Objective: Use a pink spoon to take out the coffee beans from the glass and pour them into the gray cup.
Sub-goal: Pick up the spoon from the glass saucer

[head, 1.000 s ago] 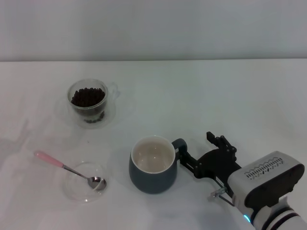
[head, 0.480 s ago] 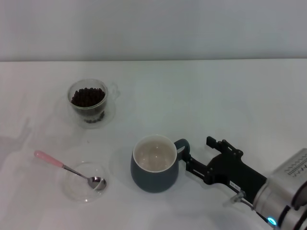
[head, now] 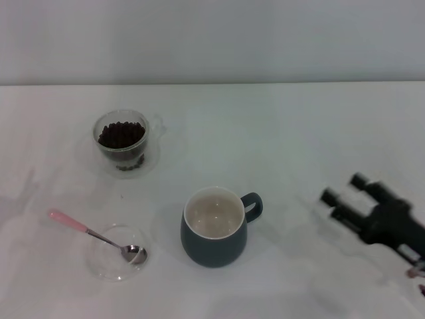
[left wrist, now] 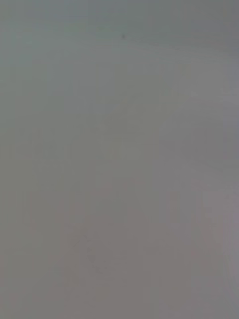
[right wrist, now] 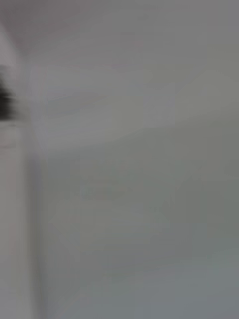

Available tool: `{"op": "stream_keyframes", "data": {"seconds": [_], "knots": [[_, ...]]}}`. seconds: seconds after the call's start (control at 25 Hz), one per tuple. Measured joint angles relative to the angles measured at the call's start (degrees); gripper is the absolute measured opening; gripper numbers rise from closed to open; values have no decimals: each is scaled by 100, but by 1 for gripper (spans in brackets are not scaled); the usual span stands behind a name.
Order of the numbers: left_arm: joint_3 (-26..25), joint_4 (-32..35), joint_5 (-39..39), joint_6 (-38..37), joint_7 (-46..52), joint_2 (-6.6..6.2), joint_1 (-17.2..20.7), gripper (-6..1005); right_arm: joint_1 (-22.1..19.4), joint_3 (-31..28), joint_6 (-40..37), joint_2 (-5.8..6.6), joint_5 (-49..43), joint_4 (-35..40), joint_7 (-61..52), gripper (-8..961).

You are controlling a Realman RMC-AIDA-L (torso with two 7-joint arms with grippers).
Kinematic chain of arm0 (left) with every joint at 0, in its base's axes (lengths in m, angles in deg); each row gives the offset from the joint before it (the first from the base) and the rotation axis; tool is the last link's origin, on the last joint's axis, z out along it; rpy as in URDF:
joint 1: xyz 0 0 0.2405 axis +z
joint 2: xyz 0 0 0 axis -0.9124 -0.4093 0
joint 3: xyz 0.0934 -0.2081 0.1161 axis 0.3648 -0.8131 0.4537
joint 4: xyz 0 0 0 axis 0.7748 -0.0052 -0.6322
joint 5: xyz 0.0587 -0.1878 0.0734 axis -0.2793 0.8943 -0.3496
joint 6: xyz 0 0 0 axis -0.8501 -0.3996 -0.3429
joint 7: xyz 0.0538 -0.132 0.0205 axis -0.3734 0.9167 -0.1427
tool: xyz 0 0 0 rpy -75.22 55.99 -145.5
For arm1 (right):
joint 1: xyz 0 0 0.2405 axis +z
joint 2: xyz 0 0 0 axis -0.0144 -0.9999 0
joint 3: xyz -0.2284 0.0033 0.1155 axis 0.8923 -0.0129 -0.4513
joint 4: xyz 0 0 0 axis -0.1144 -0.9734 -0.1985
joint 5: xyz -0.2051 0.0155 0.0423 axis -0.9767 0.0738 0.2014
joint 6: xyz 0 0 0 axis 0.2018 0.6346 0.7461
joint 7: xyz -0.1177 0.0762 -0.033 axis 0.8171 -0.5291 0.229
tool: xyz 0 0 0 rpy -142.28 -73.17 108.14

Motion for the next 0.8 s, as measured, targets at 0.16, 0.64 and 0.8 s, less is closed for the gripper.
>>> {"op": "stream_keyframes", "data": {"seconds": [0.16, 0.64, 0.8], "knots": [[17, -8, -13, 8, 759, -15, 171, 848, -128, -135, -1636, -959, 241, 2313, -828, 857], [52, 300, -1562, -226, 6375, -683, 749, 847, 135, -1574, -1359, -1088, 1750, 2678, 1143, 858], [53, 303, -2250, -186, 7131, -822, 716, 847, 416, -2039, -938, -1089, 1785, 2444, 2043, 858]]}}
